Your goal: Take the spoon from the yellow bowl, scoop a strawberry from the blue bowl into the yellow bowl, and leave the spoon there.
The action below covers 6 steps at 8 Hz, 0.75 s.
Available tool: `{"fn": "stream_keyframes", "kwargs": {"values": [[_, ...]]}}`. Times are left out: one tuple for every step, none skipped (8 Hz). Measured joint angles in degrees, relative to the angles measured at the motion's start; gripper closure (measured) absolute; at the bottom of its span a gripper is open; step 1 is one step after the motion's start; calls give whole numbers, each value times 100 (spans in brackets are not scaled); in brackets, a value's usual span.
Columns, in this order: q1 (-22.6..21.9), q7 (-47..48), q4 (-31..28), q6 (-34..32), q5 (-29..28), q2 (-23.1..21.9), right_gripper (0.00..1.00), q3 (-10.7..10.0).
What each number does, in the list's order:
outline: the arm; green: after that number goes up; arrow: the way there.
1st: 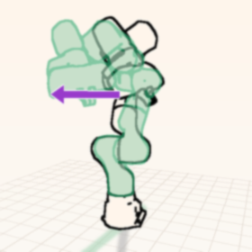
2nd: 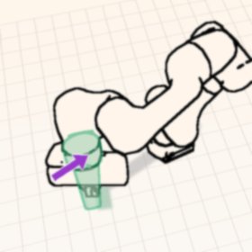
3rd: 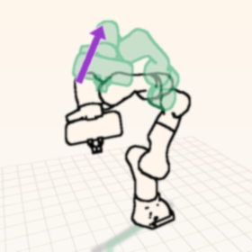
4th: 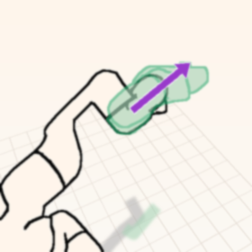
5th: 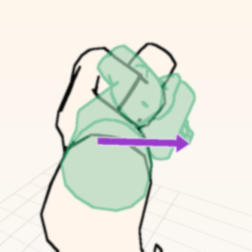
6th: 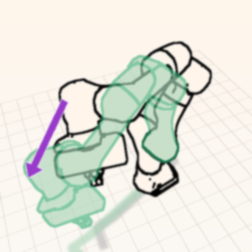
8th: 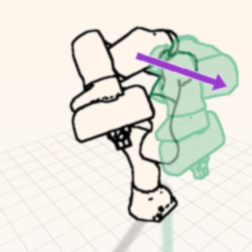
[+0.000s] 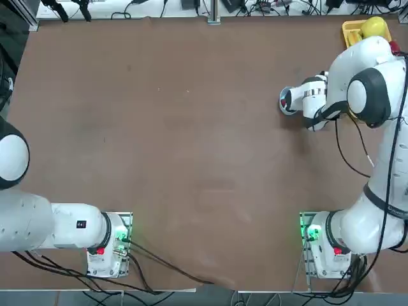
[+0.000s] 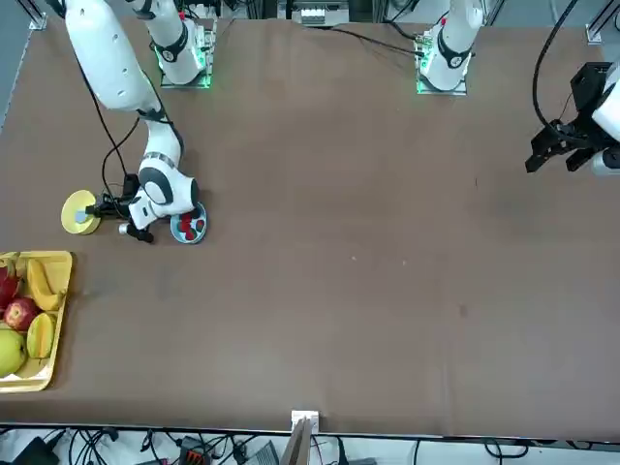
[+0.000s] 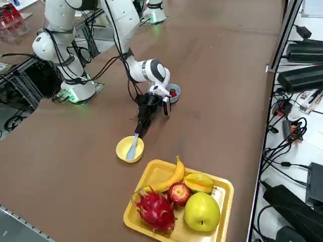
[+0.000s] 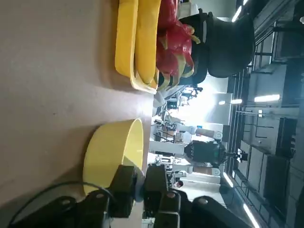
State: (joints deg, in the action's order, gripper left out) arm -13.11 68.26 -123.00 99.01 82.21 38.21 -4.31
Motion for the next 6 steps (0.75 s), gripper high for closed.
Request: {"fn": "stream_keyframes", "kwargs": {"values": [[0,0,33,-4,-24,0,89,0],[-3,-1,93,-24,-92,0,89,2],[-12,-43,180,-90,-156,-1,89,8],[-26,-163,294,-196,-214,-7,89,18],[-51,-342,425,-275,-329,-40,89,28],[-110,-638,603,-346,-553,-118,89,39]]}}
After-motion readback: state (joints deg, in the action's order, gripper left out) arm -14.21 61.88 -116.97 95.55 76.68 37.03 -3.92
